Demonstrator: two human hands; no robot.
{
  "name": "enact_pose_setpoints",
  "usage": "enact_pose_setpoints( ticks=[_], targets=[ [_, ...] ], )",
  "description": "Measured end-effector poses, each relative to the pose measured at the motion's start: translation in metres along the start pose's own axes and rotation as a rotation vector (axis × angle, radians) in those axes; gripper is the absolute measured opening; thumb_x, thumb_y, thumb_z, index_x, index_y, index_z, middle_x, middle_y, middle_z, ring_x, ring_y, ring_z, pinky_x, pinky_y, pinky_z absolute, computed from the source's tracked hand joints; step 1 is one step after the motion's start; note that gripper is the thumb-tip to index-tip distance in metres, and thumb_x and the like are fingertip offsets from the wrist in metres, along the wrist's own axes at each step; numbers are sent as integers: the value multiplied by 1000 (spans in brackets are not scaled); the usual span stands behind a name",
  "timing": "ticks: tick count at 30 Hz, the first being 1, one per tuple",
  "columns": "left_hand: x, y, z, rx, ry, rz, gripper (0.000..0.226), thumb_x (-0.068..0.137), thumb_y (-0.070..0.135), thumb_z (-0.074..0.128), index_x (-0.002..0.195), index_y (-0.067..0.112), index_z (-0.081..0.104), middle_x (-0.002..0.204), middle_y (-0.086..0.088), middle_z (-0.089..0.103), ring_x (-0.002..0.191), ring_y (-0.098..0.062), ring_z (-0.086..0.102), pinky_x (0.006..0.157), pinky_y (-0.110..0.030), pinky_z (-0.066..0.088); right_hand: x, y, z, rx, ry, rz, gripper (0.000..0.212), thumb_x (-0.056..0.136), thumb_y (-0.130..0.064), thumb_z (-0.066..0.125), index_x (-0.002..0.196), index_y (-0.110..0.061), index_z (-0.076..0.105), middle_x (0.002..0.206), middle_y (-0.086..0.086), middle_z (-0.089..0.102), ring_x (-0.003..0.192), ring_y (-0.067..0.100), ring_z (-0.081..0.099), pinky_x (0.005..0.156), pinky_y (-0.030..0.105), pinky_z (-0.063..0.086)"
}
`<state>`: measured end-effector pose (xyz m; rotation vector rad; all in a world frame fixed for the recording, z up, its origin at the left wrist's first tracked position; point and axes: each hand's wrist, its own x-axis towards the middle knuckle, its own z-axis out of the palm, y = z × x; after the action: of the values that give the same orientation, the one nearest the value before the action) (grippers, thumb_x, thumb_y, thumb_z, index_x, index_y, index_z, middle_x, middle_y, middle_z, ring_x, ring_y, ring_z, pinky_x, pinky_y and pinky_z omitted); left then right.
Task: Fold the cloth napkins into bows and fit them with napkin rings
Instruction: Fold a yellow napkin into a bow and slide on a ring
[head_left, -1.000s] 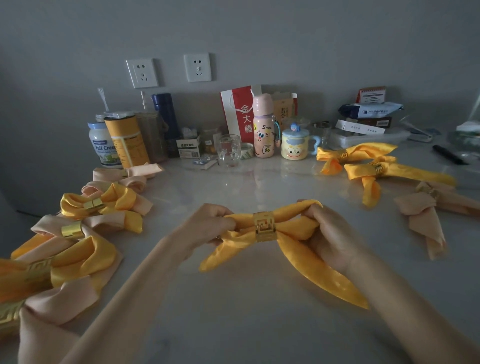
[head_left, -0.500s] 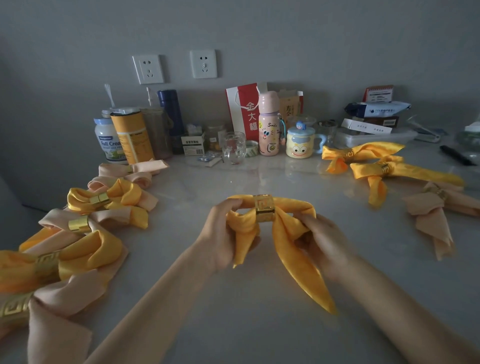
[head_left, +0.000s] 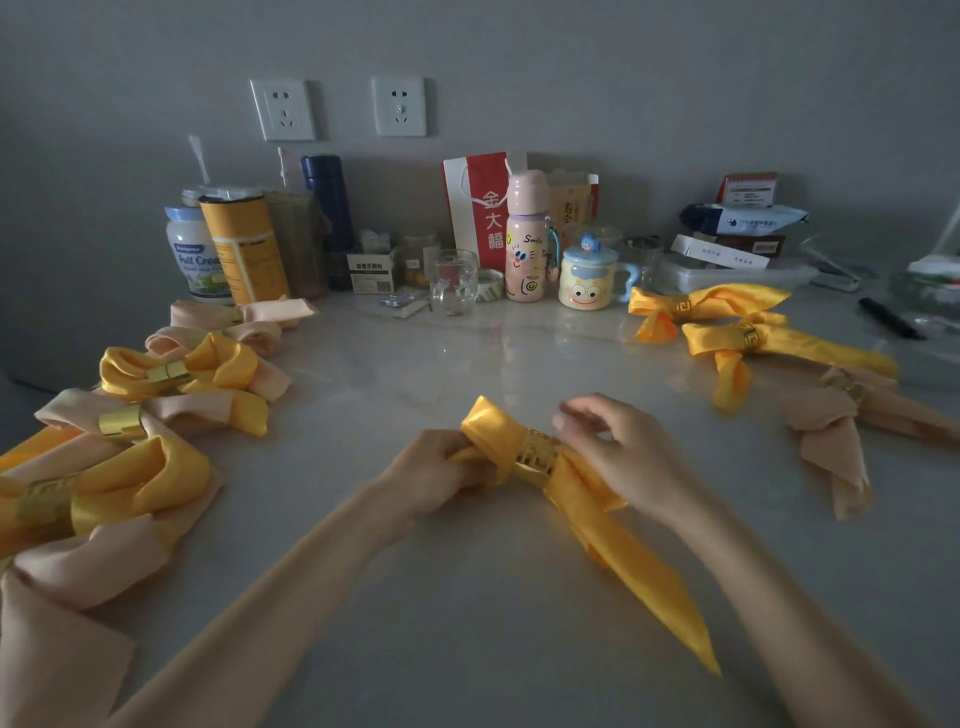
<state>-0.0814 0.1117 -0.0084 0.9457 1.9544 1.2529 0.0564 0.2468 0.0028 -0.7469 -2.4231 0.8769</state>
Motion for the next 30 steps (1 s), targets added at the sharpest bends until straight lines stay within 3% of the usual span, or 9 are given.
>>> enact_pose_setpoints(
  ticks=[3,7,11,15,18,23,25,27,30],
  targets=[
    [-2,3,6,61,-33,53,29,87,-5,55,69,17,63,66,0,59,55,-6,50,58,-16,42,0,2,0,-134,-243,33,57,86,-53,54,133,-21,50,128,-5,57,117,16,54,99,37,44],
    [-4,5,9,117,-16,63,34,88,-2,54,68,24,62,67,0,58,59,-12,50,58,-21,43,0,2,-1,-152,-284,5,44,70,-60,68,103,-30,65,98,-9,67,91,11,62,81,38,52],
    [-6,6,13,287,75,77,31,82,-2,49,69,23,62,62,-1,59,57,-15,54,56,-22,42,-4,-5,8,-263,-93,18,43,68,-47,73,102,-25,60,95,-6,65,89,17,61,74,32,50],
    [-9,11,6,478,164,53,22,74,-1,46,68,10,64,64,-7,59,63,-22,56,56,-28,45,-2,-5,7,-349,86,51,39,74,-44,70,100,-19,53,95,-1,63,90,22,59,66,28,37],
    [-16,22,-2,564,-8,-7,28,74,-3,50,53,16,55,54,2,47,54,-12,42,43,-16,31,-2,-2,3,-302,107,91,39,73,-41,70,100,-19,52,93,-3,60,87,19,56,67,27,34],
    [-25,43,-22,849,-380,-69,21,78,7,60,68,24,66,65,11,60,65,-6,52,63,-21,38,-4,-5,9,-336,139,30,47,71,-46,73,106,-23,50,99,-6,57,94,17,55,71,26,32],
    [-25,42,-27,790,-457,-71,15,86,29,66,75,20,62,73,9,55,74,-10,50,72,-23,37,-5,-5,11,-306,117,-21,50,70,-45,75,108,-23,51,102,-8,55,96,15,54,72,26,33],
    [-25,38,-26,547,-439,-105,41,76,60,57,78,19,62,79,9,57,77,-8,51,75,-21,39,-7,-6,11,-220,134,-70,52,66,-40,79,107,-22,52,101,-9,53,96,14,53,73,26,36],
    [-19,35,-15,124,-129,-166,49,77,65,48,87,19,63,91,-1,62,79,-13,55,69,-21,43,-6,-5,9,-100,224,-168,53,61,-34,84,103,-19,55,97,-8,53,90,13,53,73,28,41]
  ],
)
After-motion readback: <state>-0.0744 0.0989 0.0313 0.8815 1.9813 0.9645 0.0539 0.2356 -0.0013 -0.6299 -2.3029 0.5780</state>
